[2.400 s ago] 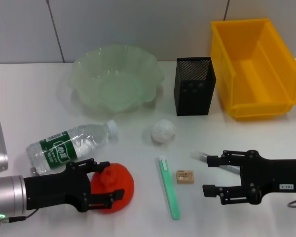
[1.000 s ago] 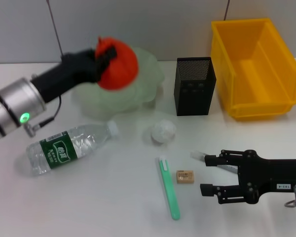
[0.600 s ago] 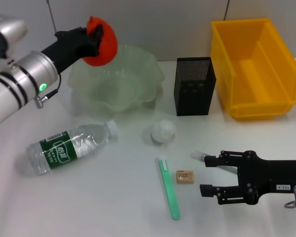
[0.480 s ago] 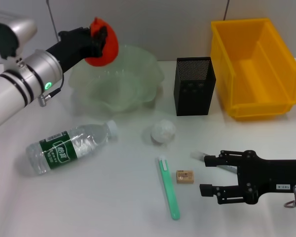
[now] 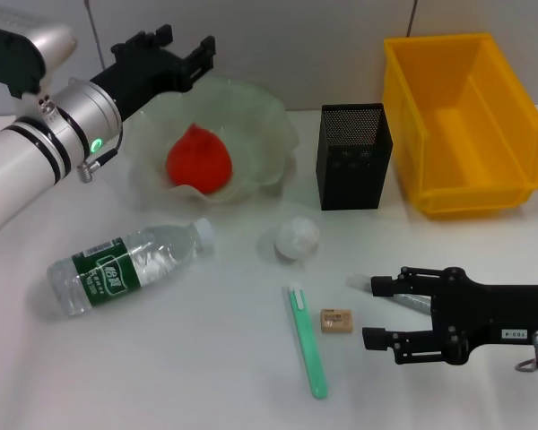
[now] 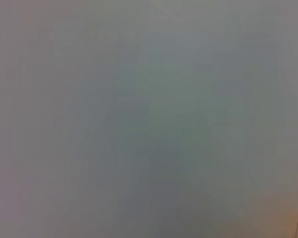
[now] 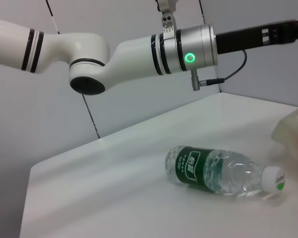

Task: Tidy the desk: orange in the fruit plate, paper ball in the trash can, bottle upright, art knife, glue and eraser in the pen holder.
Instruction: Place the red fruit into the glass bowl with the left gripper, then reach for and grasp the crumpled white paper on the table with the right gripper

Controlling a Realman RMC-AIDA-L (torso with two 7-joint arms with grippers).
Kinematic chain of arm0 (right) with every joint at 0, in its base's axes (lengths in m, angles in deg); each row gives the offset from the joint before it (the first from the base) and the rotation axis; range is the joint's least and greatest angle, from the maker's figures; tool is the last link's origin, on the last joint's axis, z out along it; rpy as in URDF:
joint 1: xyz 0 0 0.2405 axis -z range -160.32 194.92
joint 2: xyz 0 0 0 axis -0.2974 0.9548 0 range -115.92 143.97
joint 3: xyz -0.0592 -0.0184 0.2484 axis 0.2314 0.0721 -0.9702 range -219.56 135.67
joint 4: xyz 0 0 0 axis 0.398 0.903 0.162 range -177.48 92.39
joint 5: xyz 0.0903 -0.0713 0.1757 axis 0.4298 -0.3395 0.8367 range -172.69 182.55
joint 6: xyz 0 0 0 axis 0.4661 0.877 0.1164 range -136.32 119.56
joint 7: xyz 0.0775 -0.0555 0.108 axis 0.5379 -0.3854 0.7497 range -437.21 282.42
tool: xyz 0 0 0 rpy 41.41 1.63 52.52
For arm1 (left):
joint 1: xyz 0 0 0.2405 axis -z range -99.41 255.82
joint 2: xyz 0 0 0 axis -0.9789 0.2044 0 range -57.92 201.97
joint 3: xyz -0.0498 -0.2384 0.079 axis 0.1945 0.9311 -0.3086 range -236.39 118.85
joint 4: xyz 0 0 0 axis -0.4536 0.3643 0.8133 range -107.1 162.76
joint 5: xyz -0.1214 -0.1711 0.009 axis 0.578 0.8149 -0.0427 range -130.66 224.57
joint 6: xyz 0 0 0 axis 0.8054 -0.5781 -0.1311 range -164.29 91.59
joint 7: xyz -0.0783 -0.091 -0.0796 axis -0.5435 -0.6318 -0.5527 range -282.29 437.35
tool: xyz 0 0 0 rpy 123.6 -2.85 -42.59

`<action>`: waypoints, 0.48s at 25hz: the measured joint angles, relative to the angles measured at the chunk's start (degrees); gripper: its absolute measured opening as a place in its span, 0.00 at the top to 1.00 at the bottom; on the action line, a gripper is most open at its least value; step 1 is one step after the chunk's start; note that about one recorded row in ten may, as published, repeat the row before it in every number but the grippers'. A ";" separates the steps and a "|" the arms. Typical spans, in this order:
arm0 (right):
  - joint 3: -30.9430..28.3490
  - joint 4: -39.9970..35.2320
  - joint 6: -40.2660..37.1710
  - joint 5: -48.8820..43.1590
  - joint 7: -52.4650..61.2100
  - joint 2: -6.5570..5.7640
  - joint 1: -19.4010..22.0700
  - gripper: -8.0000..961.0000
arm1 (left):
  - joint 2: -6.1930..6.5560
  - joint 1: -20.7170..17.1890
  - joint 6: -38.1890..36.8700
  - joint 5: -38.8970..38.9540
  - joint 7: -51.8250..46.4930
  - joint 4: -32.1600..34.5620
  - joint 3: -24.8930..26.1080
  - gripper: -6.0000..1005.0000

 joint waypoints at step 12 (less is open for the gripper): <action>-0.11 -0.37 0.49 0.00 0.01 -0.36 -0.35 0.17 | 2.33 -14.86 -36.16 -5.50 -27.09 13.40 -12.29 0.24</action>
